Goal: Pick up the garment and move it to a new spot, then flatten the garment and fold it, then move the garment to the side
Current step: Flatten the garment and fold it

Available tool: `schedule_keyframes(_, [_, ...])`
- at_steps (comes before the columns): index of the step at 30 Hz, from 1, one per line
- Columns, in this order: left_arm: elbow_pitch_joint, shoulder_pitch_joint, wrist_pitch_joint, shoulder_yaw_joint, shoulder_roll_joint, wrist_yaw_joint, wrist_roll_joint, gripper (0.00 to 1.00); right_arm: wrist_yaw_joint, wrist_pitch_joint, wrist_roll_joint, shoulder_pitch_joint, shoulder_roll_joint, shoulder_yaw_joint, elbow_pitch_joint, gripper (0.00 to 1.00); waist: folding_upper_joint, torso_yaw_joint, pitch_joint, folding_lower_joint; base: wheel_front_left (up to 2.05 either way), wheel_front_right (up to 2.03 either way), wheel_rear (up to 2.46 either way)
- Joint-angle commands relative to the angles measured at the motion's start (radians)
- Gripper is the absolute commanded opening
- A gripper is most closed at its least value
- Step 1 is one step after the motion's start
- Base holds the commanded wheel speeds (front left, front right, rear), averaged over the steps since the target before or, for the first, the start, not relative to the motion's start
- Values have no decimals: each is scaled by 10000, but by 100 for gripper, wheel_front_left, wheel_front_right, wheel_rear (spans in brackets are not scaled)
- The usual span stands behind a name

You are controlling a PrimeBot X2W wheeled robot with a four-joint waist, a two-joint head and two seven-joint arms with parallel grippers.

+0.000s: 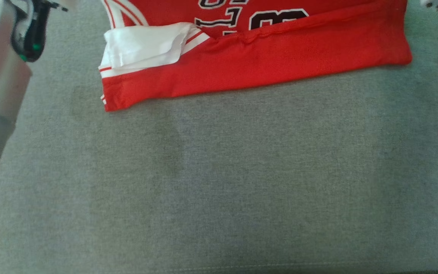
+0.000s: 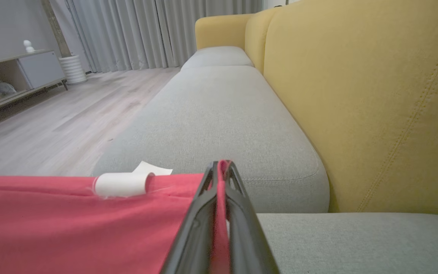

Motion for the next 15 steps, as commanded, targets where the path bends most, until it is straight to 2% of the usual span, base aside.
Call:
schedule_keyframes(1, [-126,-468,-71,298,416,-26,67,0,-9,-76,38,-135,44,97,-228,0,0,45,3,-1,0,0,0])
schedule_keyframes(8, [143,42,-132,-41,190,-396,312,0,-9,-114,385,441,-327,902,98,0,0,368,-236,-1,0,0,0])
schedule_keyframes(15, [-327,1210,128,-886,540,-599,204,0,-9,123,1064,1224,-1082,1935,71,0,0,654,-674,-1,0,0,0])
